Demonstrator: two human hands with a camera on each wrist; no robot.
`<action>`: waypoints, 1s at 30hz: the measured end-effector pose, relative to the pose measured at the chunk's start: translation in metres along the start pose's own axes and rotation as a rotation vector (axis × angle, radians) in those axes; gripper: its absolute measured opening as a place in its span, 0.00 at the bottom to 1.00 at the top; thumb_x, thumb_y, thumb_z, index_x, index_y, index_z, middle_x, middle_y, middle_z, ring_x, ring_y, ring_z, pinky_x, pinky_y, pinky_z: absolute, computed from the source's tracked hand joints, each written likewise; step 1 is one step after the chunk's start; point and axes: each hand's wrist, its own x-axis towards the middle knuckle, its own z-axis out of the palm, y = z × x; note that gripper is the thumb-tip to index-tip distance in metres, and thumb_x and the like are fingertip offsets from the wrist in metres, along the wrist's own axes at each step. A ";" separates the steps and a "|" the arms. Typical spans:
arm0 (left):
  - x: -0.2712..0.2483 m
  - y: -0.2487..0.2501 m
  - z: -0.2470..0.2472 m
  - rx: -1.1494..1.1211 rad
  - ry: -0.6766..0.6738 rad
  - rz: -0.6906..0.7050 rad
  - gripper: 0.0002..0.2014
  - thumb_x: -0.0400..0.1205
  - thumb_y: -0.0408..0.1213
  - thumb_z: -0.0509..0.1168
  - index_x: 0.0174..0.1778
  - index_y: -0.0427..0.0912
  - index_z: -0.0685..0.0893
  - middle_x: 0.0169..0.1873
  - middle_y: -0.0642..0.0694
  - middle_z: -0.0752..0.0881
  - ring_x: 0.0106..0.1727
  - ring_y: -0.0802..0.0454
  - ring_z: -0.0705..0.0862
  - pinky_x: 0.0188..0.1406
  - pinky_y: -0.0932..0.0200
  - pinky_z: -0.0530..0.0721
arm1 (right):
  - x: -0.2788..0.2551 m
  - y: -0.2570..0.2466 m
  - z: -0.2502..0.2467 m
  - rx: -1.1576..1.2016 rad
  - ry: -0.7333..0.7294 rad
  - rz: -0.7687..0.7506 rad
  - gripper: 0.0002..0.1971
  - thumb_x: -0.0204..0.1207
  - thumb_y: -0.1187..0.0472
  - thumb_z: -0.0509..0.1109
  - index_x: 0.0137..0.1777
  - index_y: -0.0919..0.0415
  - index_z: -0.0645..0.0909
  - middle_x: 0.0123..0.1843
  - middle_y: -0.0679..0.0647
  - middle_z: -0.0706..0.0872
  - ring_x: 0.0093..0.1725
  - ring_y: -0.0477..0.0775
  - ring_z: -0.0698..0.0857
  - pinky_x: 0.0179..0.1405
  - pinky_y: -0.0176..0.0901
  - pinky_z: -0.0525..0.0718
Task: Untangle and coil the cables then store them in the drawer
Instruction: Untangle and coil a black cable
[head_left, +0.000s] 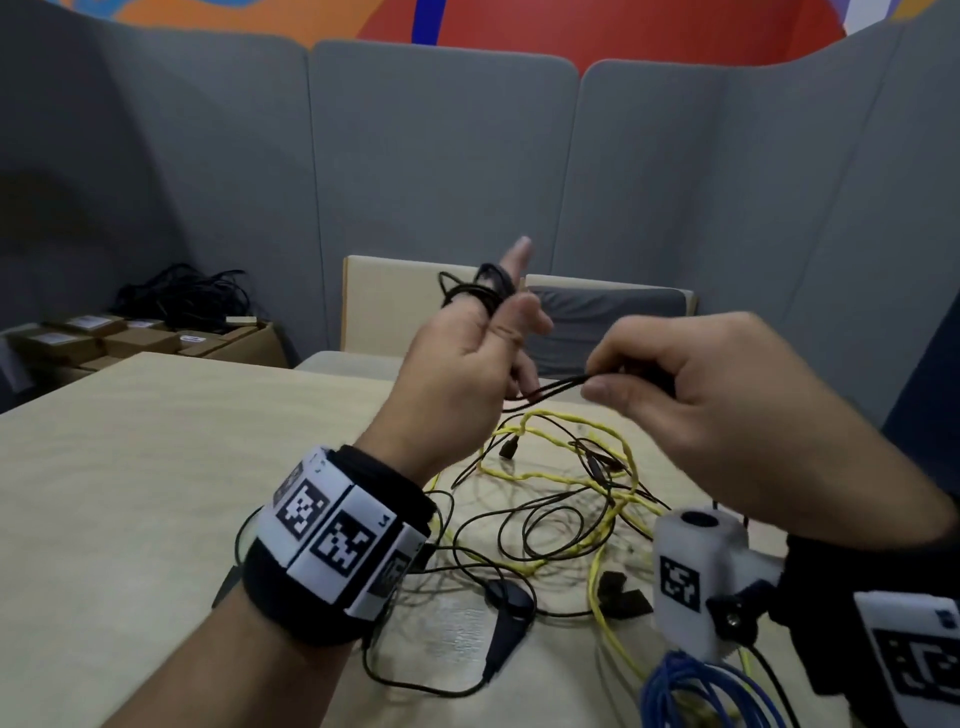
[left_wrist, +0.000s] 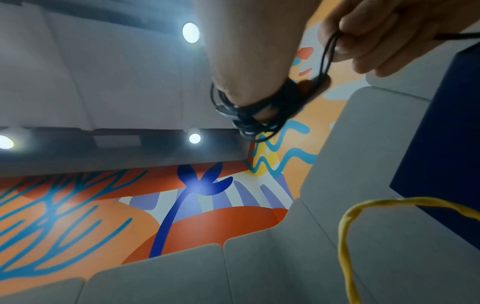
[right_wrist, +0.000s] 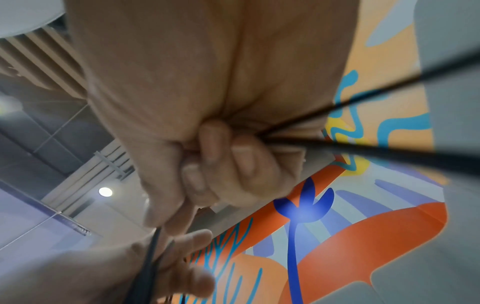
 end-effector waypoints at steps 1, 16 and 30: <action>-0.001 0.000 0.001 0.059 -0.045 -0.028 0.21 0.88 0.44 0.55 0.78 0.49 0.72 0.35 0.52 0.83 0.30 0.60 0.80 0.32 0.69 0.77 | -0.001 0.001 -0.002 -0.010 0.026 -0.016 0.06 0.77 0.53 0.73 0.38 0.48 0.83 0.24 0.39 0.77 0.29 0.37 0.78 0.28 0.27 0.71; -0.020 0.031 0.004 -0.763 -0.730 -0.297 0.23 0.82 0.54 0.51 0.35 0.40 0.81 0.19 0.52 0.70 0.15 0.61 0.64 0.14 0.63 0.51 | -0.001 -0.001 -0.006 0.231 0.421 -0.024 0.10 0.80 0.46 0.67 0.42 0.49 0.78 0.34 0.52 0.77 0.27 0.47 0.71 0.26 0.28 0.66; 0.005 0.030 -0.016 -1.410 -0.176 -0.070 0.22 0.87 0.52 0.47 0.48 0.38 0.77 0.26 0.49 0.74 0.26 0.54 0.78 0.30 0.64 0.75 | 0.005 0.014 0.031 0.173 -0.051 0.122 0.07 0.82 0.56 0.67 0.45 0.42 0.80 0.36 0.46 0.85 0.35 0.44 0.80 0.34 0.35 0.75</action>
